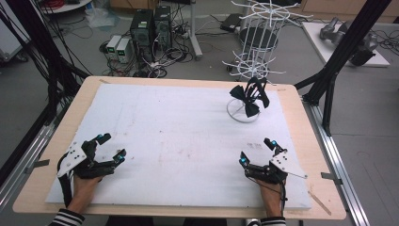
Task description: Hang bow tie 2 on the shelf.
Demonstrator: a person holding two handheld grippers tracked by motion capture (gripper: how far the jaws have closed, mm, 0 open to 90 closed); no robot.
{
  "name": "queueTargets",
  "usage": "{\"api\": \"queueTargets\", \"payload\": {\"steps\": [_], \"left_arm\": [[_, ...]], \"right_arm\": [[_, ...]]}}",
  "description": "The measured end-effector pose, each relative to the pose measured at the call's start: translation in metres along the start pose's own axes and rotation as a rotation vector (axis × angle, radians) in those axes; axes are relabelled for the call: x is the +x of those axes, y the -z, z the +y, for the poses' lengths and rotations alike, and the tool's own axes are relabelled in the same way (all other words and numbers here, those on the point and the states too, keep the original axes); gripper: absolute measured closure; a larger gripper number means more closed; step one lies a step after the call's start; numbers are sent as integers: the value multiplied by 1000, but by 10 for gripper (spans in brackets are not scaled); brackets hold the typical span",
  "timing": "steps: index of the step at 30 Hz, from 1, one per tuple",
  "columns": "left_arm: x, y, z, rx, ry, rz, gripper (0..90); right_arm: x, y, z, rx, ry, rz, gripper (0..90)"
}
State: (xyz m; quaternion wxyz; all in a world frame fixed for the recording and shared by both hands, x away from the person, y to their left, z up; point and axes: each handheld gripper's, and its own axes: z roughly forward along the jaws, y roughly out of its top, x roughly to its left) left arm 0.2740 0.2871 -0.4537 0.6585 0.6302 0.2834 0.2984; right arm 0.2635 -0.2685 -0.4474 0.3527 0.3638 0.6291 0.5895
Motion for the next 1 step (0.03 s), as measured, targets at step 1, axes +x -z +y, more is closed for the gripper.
{"api": "queueTargets", "payload": {"steps": [1], "left_arm": [[0, 0, 0, -1, 3, -1, 149]], "right_arm": [[0, 0, 0, -6, 5, -1, 7]]}}
